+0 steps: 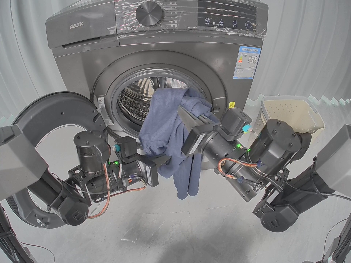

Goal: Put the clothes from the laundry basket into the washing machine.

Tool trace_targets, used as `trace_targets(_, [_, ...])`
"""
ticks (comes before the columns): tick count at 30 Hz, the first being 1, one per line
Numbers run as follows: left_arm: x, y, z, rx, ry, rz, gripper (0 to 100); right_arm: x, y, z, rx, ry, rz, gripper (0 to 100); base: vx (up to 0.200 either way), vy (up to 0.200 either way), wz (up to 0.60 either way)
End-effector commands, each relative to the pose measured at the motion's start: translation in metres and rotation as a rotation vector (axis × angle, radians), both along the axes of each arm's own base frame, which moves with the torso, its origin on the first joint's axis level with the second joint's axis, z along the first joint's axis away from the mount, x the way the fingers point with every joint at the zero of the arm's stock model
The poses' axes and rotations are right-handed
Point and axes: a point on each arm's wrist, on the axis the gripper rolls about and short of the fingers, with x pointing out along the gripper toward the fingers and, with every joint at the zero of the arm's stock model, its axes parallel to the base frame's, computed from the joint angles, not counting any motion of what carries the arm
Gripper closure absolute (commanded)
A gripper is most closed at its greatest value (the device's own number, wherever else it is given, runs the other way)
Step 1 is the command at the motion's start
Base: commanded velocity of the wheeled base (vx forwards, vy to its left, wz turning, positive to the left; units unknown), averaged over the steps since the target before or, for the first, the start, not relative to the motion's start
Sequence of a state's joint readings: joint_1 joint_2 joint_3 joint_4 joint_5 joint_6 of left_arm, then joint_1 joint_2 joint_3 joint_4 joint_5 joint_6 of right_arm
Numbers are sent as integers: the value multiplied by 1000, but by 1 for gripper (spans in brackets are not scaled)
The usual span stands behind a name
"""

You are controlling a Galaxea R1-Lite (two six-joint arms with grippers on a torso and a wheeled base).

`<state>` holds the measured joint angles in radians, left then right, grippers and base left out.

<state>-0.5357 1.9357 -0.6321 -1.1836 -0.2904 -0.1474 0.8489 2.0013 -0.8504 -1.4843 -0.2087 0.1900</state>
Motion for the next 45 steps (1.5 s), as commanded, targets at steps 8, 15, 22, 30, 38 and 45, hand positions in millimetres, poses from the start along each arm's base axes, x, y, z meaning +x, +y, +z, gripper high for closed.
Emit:
trace_targets(8, [-62, 7, 18, -23, -34, -88, 100, 4, 6, -26, -56, 41, 4, 100, 0, 0, 0])
trace_targets(15, [-50, 2, 18, -41, -64, -39, 100, -3, 4, -34, -78, 67, 21, 0, 0, 0, 0])
trace_targets(22, [-37, -5, 12, -63, -76, 8, 100, -9, -3, -44, -118, 96, 26, 0, 0, 0, 0])
trace_targets(30, [-30, -3, 10, -73, -90, 39, 100, -8, -11, -36, -105, 88, 8, 0, 0, 0, 0])
trace_targets(38, [-35, 7, 16, -120, -128, 71, 100, -5, -24, -42, -123, 112, -26, 0, 0, 0, 0])
trace_targets(45, [-40, 11, 23, -161, -197, 95, 100, 8, -50, -55, -157, 147, -104, 0, 0, 0, 0])
